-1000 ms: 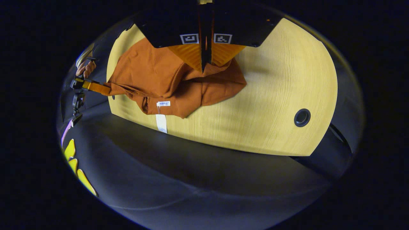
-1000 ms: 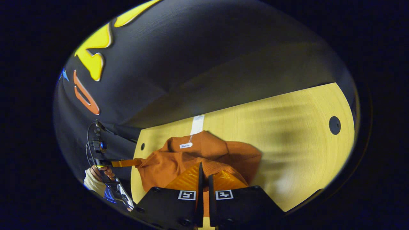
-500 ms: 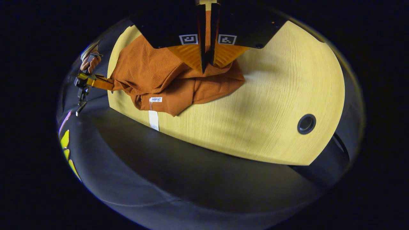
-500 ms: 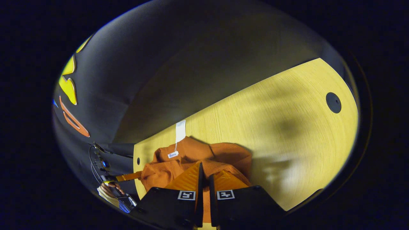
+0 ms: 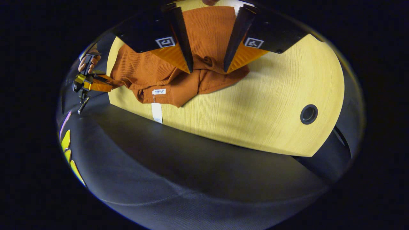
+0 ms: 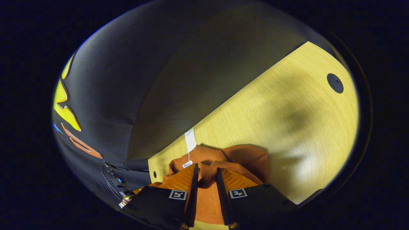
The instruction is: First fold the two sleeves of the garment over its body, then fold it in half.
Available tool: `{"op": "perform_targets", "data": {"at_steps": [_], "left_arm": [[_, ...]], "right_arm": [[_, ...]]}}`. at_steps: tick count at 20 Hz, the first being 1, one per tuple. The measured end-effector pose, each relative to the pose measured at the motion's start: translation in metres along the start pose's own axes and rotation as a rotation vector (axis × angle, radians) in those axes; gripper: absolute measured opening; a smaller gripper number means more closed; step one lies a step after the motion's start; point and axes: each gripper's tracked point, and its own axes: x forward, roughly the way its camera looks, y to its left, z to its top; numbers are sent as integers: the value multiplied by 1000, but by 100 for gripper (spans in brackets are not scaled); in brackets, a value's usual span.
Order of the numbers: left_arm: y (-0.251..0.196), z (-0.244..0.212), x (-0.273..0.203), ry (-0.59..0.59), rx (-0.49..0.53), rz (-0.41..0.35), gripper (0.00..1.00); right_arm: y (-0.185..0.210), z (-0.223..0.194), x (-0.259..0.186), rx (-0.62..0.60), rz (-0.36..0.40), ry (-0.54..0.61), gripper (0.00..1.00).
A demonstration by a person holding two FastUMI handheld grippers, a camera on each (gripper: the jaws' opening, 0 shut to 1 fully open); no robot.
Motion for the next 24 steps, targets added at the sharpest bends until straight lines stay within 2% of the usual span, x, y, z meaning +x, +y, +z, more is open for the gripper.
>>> {"op": "perform_targets", "data": {"at_steps": [1, 2, 3, 4, 6, 7, 8, 9, 10, 12, 13, 14, 15, 16, 19, 20, 21, 22, 23, 24], "left_arm": [[1, 3, 0, -17, -18, 0, 58], [3, 4, 0, -26, -43, 5, 94], [6, 0, -2, -23, -63, 15, 88], [13, -4, -5, -17, -85, 38, 93], [20, -3, -11, -32, -125, 70, 93], [24, 0, -16, -58, -142, 83, 94], [28, 4, -24, -94, -161, 111, 94], [27, 8, -33, -131, -171, 124, 94], [23, 9, -43, -164, -169, 125, 96], [25, 7, -59, -229, -125, 179, 100], [27, 7, -71, -268, -96, 215, 99], [25, 8, -84, -314, -64, 233, 99], [15, 5, -95, -340, -39, 225, 99], [5, -3, -106, -356, -22, 223, 99], [-14, -32, -137, -384, 10, 230, 99], [-21, -39, -147, -404, 27, 234, 99], [-28, -47, -158, -425, 45, 229, 99], [-36, -53, -169, -460, 66, 228, 99], [-40, -59, -181, -483, 94, 242, 99], [-41, -64, -193, -516, 128, 274, 99]], "right_arm": [[2, 5, 0, 30, 15, -13, 34], [3, 13, -2, 67, 29, -38, 43], [6, 19, -3, 110, 54, -67, 49], [11, 27, -6, 155, 85, -88, 55], [16, 35, -17, 202, 132, -123, 58], [12, 37, -19, 202, 130, -133, 63], [8, 37, -27, 201, 115, -133, 63], [12, 34, -34, 193, 115, -129, 70], [19, 29, -44, 171, 111, -122, 83], [34, 19, -61, 89, 104, -116, 83], [40, 12, -71, 35, 91, -109, 77], [46, 2, -78, -26, 70, -99, 93], [50, -7, -89, -100, 43, -101, 84], [53, -13, -98, -181, 15, -117, 91], [65, -37, -131, -404, -68, -165, 91], [66, -46, -139, -460, -103, -186, 87], [68, -56, -151, -509, -129, -207, 95], [72, -65, -160, -551, -140, -236, 92], [75, -74, -168, -598, -159, -267, 97], [79, -84, -178, -648, -168, -302, 97]]}}
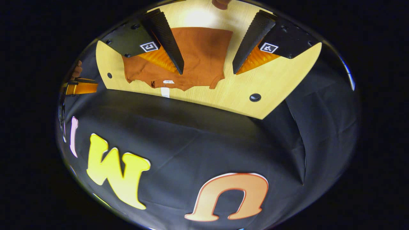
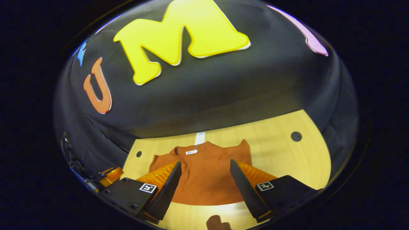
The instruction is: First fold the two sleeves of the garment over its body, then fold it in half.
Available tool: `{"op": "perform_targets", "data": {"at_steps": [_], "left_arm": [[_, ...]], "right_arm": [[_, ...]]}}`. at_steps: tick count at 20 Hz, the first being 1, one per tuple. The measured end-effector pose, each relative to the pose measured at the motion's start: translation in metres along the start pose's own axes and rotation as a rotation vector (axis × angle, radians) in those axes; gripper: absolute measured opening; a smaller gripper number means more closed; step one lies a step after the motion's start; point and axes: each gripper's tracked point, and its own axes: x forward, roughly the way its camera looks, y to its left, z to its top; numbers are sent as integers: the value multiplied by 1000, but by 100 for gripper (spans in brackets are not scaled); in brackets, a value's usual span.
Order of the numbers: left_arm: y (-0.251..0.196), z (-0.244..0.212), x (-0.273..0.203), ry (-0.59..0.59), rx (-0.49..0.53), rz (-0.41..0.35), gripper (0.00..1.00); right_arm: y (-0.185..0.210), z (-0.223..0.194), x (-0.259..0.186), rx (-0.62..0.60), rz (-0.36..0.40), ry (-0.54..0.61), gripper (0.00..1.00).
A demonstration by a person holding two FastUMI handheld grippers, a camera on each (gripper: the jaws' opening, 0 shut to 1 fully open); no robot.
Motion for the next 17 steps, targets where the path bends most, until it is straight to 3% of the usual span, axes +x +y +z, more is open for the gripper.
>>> {"op": "perform_targets", "data": {"at_steps": [2, 3, 8, 11, 17], "left_arm": [[3, 7, -25, -71, 63, 52, 99], [2, 13, -39, -112, 75, 62, 99], [-15, 12, -96, -245, 57, 59, 99], [-25, -6, -119, -291, -2, 24, 99], [-36, -51, -133, -244, 47, -12, 99]], "right_arm": [[5, -3, -25, -79, -54, -79, 97], [7, -4, -39, -106, -76, -124, 92], [17, -6, -103, -253, -205, -376, 97], [33, -35, -138, -301, -199, -424, 96], [40, -66, -173, -284, -192, -442, 94]]}}
